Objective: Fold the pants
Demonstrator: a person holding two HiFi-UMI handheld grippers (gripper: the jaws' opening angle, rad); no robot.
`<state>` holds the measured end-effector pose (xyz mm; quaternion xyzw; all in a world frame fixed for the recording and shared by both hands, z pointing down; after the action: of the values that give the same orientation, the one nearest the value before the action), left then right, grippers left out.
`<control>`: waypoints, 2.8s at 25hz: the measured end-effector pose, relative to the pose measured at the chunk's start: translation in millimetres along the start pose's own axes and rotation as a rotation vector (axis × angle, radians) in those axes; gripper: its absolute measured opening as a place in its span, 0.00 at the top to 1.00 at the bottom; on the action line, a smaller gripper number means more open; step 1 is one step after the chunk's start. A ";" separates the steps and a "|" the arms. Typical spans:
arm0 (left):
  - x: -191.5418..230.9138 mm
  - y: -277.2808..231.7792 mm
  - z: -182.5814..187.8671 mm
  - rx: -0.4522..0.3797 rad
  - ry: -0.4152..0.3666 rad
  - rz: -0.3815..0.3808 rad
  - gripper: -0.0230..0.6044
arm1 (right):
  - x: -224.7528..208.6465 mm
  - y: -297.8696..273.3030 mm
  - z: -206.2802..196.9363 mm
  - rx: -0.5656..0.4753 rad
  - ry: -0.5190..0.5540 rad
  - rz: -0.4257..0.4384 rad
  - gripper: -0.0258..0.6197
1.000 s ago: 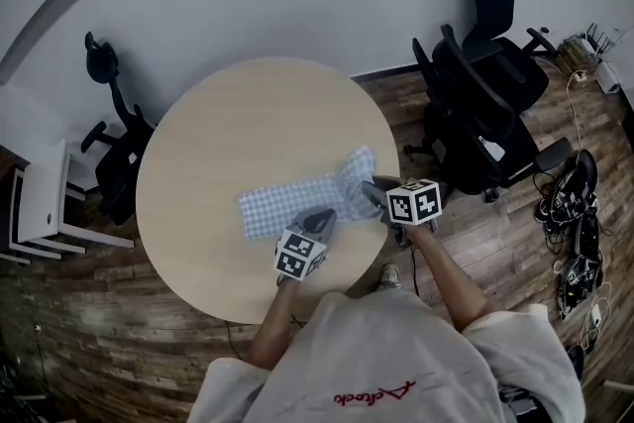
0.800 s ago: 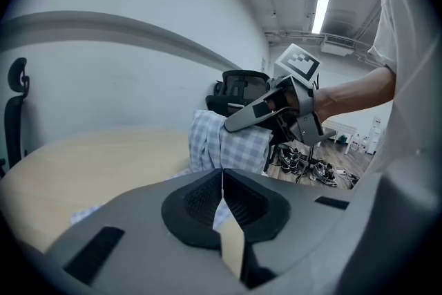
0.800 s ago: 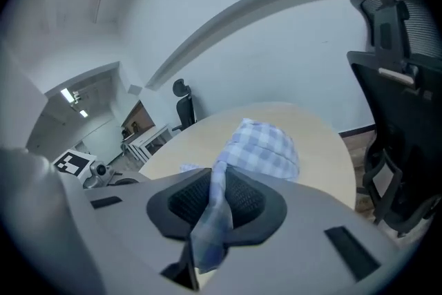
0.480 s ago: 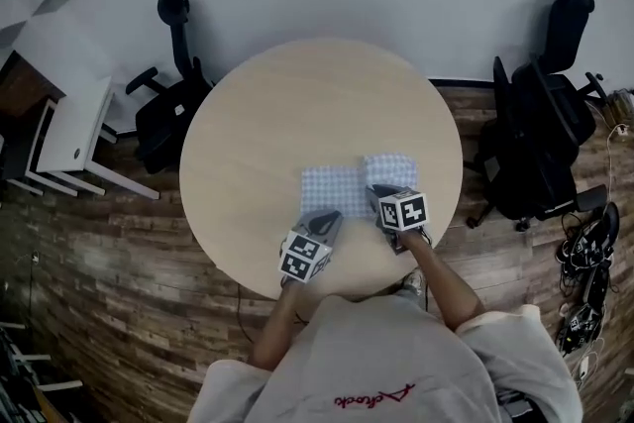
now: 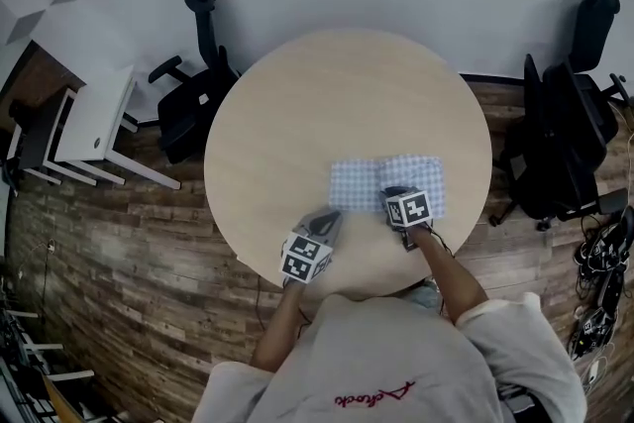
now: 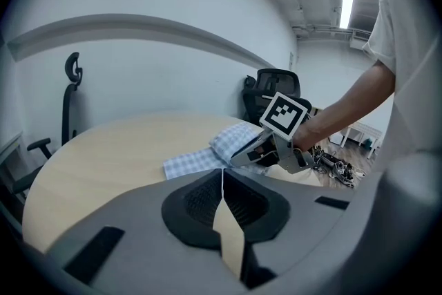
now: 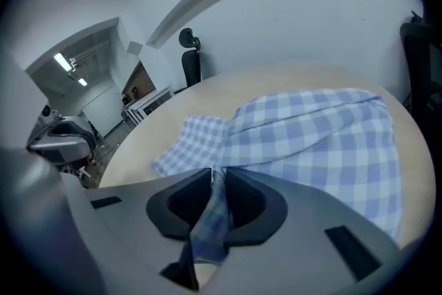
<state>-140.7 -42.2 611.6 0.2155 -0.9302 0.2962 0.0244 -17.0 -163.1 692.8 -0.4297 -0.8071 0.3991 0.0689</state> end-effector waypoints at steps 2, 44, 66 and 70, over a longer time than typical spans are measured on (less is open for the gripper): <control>-6.7 -6.7 5.0 -0.002 -0.016 -0.027 0.91 | 3.5 6.0 1.0 -0.017 -0.003 0.037 0.82; -126.4 -124.7 75.6 0.017 -0.066 -0.119 0.91 | -199.0 133.8 -67.5 -0.142 -0.377 0.018 0.84; -168.9 -153.5 80.0 0.004 -0.102 -0.254 0.91 | -211.9 221.9 -60.9 -0.247 -0.380 -0.023 0.84; -159.9 -146.1 78.0 -0.008 -0.101 -0.275 0.91 | -176.7 220.6 -28.9 -0.293 -0.365 0.030 0.84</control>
<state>71.3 -131.1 598.7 0.3555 -0.8931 0.2751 0.0187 246.8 -209.6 598.0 -0.3677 -0.8490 0.3496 -0.1474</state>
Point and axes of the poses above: the fingertips, and each gripper's own axes: y backward along the fingers, x to its left, z out of its top, the point moved 4 cm from there along y, backward along the fingers, and after that the axes turned 6 degrees about y, right-handed, at the moved point
